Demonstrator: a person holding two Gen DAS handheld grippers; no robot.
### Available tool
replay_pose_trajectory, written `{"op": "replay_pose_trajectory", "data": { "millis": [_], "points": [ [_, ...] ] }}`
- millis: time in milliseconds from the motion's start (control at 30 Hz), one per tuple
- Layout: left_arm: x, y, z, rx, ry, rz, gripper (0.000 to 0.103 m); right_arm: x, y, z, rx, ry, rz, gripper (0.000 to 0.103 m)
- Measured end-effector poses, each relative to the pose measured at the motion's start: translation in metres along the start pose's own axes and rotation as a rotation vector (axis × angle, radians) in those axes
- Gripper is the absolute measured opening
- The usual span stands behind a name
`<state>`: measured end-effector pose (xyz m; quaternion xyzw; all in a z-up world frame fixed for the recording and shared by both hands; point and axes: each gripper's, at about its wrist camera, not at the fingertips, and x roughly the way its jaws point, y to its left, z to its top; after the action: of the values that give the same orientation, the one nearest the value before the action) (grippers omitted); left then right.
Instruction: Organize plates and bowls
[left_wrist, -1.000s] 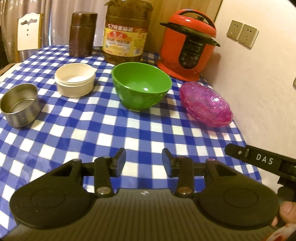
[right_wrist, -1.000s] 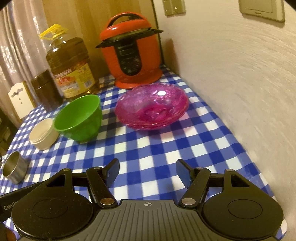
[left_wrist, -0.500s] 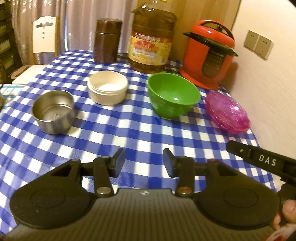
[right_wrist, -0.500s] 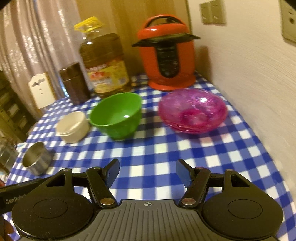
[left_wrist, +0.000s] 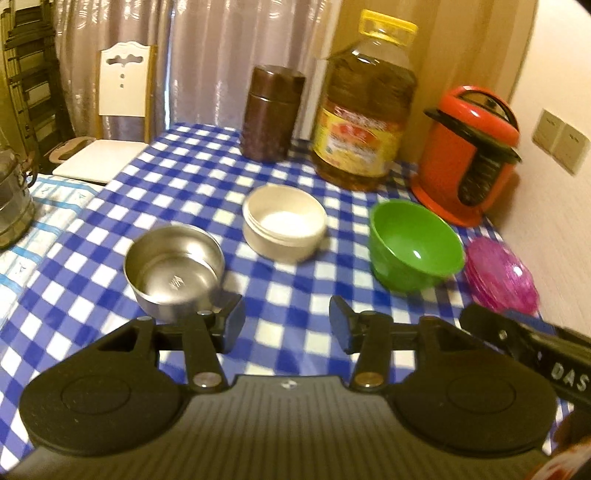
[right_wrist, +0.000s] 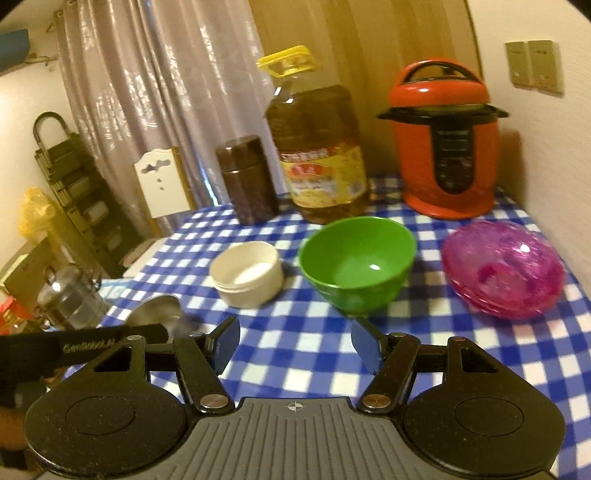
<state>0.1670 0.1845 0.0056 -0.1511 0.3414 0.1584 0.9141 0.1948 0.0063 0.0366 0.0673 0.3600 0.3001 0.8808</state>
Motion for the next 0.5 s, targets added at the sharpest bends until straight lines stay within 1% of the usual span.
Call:
{"op": "replay_pose_trajectory", "data": {
  "millis": [67,200,267,400,500],
  "points": [
    [0.007,0.008,0.011,-0.013,-0.016,0.0,0.052,0.01,0.003,0.005,-0.001,0.004,0.011,0.067],
    [0.023,0.019,0.03,-0.025,-0.057,0.011,0.052,0.032,0.01,0.02,-0.012,-0.004,0.02,0.066],
    [0.033,0.022,0.038,-0.029,-0.075,0.025,0.052,0.043,0.011,0.028,-0.016,-0.004,0.029,0.058],
    [0.055,0.03,0.054,-0.053,-0.122,0.04,0.052,0.071,0.013,0.043,-0.036,-0.004,0.026,0.054],
    [0.071,0.036,0.062,-0.082,-0.142,0.028,0.052,0.09,0.012,0.053,-0.04,0.005,0.031,0.048]
  ]
}}
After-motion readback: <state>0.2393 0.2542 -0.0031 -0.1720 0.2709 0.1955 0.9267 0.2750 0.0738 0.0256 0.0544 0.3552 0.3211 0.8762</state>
